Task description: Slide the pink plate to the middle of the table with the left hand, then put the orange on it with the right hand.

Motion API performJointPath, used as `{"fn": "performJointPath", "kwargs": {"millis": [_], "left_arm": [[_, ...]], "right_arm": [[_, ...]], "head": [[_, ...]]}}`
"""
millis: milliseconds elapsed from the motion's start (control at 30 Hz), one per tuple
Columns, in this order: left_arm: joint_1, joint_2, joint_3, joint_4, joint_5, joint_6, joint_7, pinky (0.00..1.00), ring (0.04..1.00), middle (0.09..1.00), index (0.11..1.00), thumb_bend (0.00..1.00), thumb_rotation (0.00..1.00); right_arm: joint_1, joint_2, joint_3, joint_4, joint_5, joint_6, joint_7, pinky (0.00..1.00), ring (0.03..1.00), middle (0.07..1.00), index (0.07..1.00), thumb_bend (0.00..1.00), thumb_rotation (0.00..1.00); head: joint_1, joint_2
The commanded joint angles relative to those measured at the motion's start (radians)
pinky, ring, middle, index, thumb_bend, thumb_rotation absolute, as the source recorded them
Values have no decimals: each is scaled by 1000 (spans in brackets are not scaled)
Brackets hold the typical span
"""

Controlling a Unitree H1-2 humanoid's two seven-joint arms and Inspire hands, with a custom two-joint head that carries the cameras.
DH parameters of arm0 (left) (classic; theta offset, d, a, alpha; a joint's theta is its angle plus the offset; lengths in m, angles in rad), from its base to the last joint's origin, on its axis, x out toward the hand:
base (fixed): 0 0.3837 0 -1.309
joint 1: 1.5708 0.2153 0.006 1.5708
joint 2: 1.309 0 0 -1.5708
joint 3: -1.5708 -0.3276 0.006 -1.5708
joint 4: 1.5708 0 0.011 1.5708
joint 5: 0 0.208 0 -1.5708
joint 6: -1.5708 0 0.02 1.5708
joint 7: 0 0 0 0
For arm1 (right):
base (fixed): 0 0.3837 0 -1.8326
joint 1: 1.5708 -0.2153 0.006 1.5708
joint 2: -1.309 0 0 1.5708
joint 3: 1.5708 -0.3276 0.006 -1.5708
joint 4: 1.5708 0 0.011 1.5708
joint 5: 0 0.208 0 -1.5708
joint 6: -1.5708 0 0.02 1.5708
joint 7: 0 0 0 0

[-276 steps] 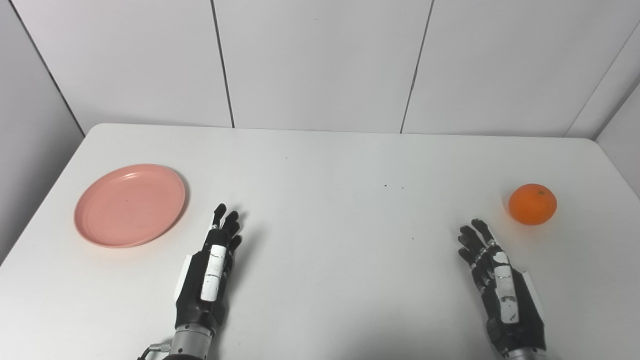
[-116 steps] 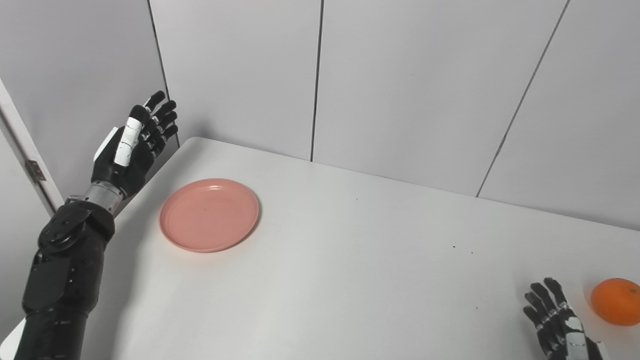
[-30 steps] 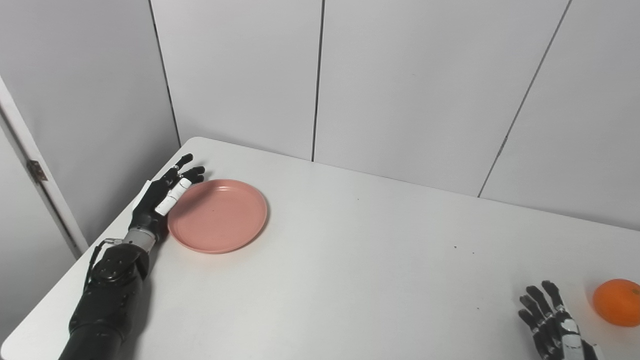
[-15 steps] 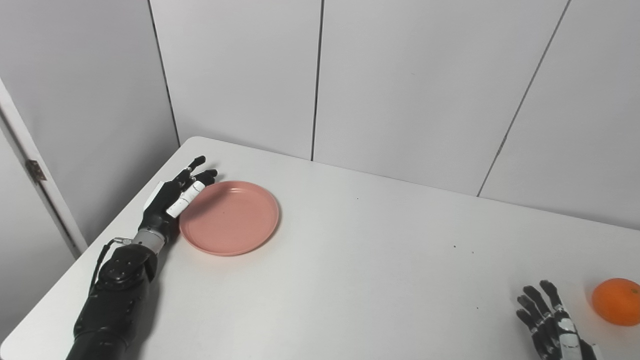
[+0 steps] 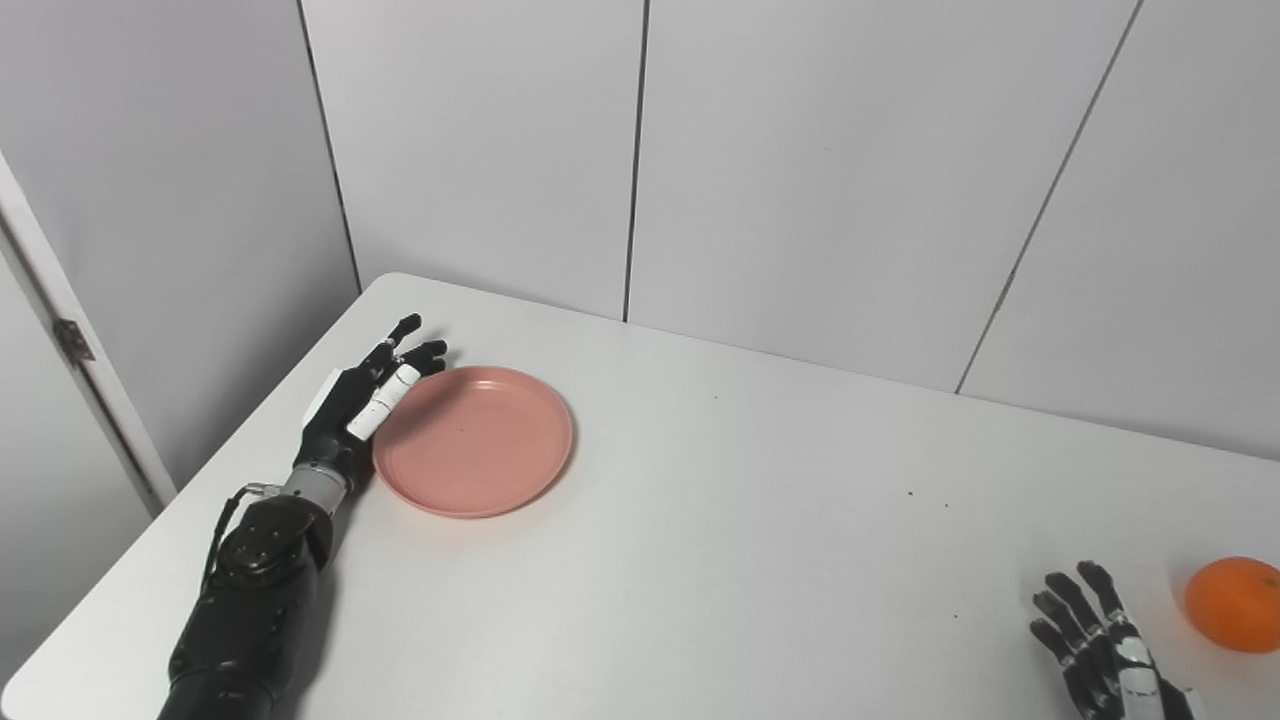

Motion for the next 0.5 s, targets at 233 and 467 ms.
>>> {"fn": "performJointPath", "kwargs": {"millis": [233, 467], "left_arm": [[9, -33, -18, -38, 3, -29, 6, 742, 819, 822, 905, 1000, 678], [30, -60, -31, -97, 1, 0, 6, 737, 819, 817, 897, 1000, 671]], "right_arm": [[91, 42, 26, 70, 10, 14, 3, 901, 897, 900, 946, 814, 908], [91, 41, 28, 68, 8, 14, 3, 894, 894, 899, 945, 811, 909]], "head": [[-5, 3], [-7, 5]]}}
